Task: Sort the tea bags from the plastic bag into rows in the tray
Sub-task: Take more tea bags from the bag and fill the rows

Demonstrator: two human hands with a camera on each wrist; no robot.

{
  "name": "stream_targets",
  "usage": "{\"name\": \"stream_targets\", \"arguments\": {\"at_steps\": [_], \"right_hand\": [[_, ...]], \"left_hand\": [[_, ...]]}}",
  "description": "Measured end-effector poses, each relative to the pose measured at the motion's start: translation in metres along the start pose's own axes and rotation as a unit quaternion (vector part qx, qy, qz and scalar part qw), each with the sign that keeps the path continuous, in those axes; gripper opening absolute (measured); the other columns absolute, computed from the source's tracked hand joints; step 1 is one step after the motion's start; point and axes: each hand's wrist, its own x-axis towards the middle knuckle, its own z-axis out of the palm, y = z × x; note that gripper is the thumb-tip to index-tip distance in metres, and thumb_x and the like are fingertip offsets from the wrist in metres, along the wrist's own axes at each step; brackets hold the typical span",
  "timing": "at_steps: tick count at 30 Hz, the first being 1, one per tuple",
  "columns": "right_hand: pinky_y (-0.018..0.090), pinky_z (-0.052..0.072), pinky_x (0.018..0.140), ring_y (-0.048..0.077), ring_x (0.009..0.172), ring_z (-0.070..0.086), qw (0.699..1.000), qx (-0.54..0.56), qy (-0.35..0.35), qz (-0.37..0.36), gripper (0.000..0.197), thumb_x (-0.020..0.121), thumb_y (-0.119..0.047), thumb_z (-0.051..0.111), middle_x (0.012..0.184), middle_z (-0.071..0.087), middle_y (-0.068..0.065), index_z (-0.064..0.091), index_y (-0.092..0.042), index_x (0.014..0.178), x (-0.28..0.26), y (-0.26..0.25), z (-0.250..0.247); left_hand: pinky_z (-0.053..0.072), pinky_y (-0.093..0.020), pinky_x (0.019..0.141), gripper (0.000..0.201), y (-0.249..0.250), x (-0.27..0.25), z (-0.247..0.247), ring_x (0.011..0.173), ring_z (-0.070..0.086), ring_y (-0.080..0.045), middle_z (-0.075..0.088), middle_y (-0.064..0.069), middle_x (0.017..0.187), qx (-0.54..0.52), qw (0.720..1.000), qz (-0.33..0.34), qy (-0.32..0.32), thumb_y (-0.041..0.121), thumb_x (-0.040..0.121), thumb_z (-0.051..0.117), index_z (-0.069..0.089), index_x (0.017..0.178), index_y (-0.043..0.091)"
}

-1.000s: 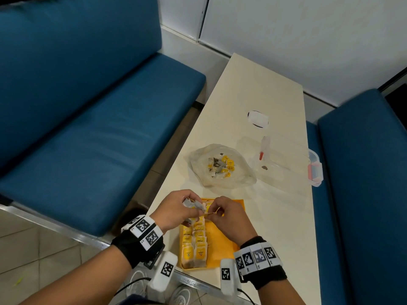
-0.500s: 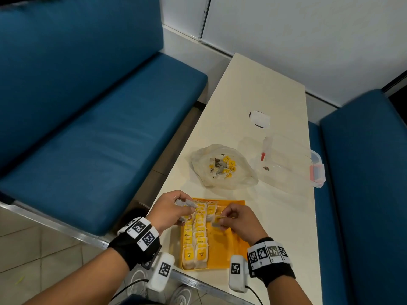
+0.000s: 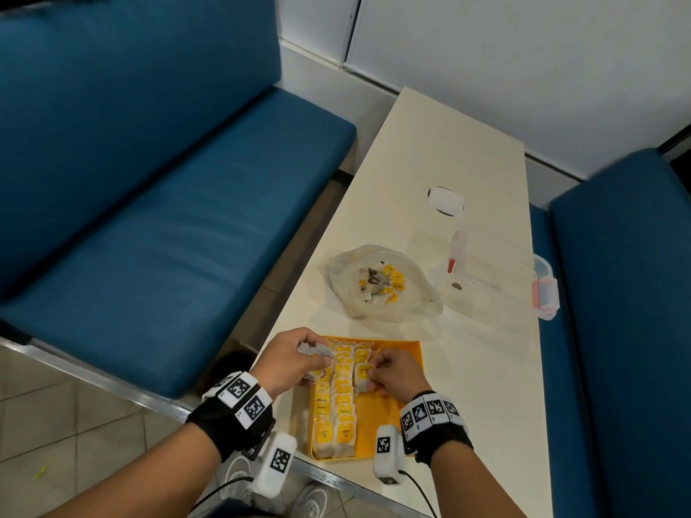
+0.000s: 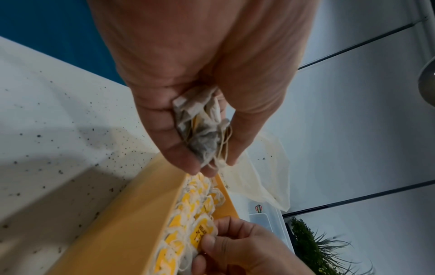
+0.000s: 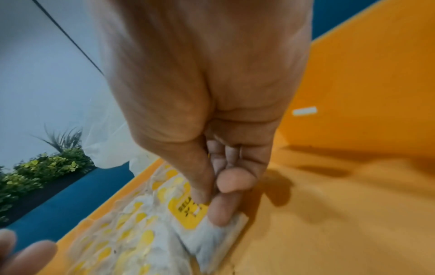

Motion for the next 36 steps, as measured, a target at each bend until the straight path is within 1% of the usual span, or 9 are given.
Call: {"name": "stream_targets", "arguments": {"at_steps": [8,15,19,22,25,27,30,34,36], "right_hand": [[0.027,0.057,0.055,0.020,0.058,0.069,0.994,0.094,0.050,0.024,0.014,0.087,0.006,0.064,0.072,0.069,0.013,0.059,-0.008,0.087,0.007,-0.002,0.012],[0.040,0.063,0.072,0.026,0.063,0.071,0.991,0.106,0.082,0.029,0.013,0.085,0.005,0.066,0.077,0.070,0.015,0.061,-0.007,0.090,0.006,-0.004,0.016],[0.037,0.060,0.067,0.021,0.064,0.069,0.993,0.053,0.108,0.015,0.013,0.082,-0.002,0.067,0.076,0.069,0.006,0.061,-0.013,0.085,-0.004,-0.012,0.011],[0.025,0.050,0.055,0.019,0.068,0.068,0.989,0.010,0.145,-0.040,0.011,0.083,-0.015,0.072,0.077,0.069,0.002,0.061,-0.016,0.082,-0.022,-0.027,0.005],[0.026,0.045,0.048,0.024,0.065,0.072,0.992,0.098,0.053,-0.063,0.019,0.083,-0.020,0.077,0.077,0.073,0.007,0.066,-0.005,0.086,-0.045,-0.047,0.006],[0.026,0.043,0.047,0.025,0.064,0.070,0.989,0.136,-0.017,-0.052,0.021,0.083,-0.024,0.079,0.076,0.074,0.003,0.068,-0.006,0.085,-0.056,-0.059,0.007],[0.025,0.038,0.045,0.021,0.060,0.066,0.989,0.139,-0.027,-0.048,0.024,0.080,-0.029,0.082,0.073,0.071,0.004,0.067,-0.009,0.080,-0.061,-0.067,0.010],[0.025,0.035,0.045,0.019,0.055,0.062,0.988,0.149,0.010,-0.047,0.022,0.080,-0.020,0.081,0.065,0.063,0.007,0.062,-0.010,0.076,-0.061,-0.069,0.015],[0.024,0.036,0.044,0.018,0.056,0.063,0.986,0.161,0.024,-0.047,0.018,0.082,-0.014,0.078,0.068,0.063,0.008,0.061,-0.009,0.078,-0.061,-0.069,0.015]], "left_hand": [[0.063,-0.042,0.066,0.019,0.002,0.002,-0.001,0.085,0.076,-0.031,0.073,-0.010,0.102,-0.005,1.000,-0.006,-0.008,0.006,0.082,0.082,0.071,0.096,0.010],[0.061,-0.036,0.064,0.017,0.001,0.004,-0.003,0.083,0.073,-0.026,0.073,-0.011,0.101,-0.013,1.000,-0.016,-0.015,0.015,0.082,0.083,0.073,0.094,0.012],[0.061,-0.038,0.069,0.012,0.007,0.003,-0.002,0.087,0.073,-0.030,0.076,-0.012,0.101,-0.050,0.997,-0.046,-0.034,0.022,0.086,0.079,0.074,0.092,0.014],[0.058,-0.035,0.064,0.009,0.012,0.002,0.002,0.084,0.072,-0.026,0.075,-0.013,0.104,-0.098,0.993,-0.063,-0.036,0.022,0.090,0.075,0.074,0.093,0.013],[0.056,-0.033,0.065,0.009,0.016,0.002,0.008,0.086,0.070,-0.026,0.073,-0.015,0.102,-0.148,0.986,-0.067,-0.040,0.024,0.092,0.073,0.074,0.096,0.015],[0.057,-0.033,0.067,0.012,0.020,0.003,0.012,0.084,0.068,-0.023,0.073,-0.010,0.096,-0.160,0.984,-0.065,-0.035,0.026,0.093,0.073,0.074,0.100,0.016],[0.057,-0.032,0.069,0.015,0.024,0.004,0.019,0.082,0.068,-0.020,0.073,-0.005,0.096,-0.176,0.983,-0.051,-0.027,0.028,0.092,0.073,0.076,0.102,0.017],[0.056,-0.029,0.067,0.015,0.025,0.002,0.025,0.080,0.067,-0.020,0.073,-0.003,0.097,-0.193,0.980,-0.038,-0.009,0.027,0.092,0.074,0.078,0.103,0.019],[0.057,-0.030,0.068,0.016,0.024,0.000,0.027,0.082,0.067,-0.021,0.074,-0.004,0.099,-0.198,0.980,-0.035,-0.007,0.028,0.091,0.075,0.079,0.104,0.019]]}}
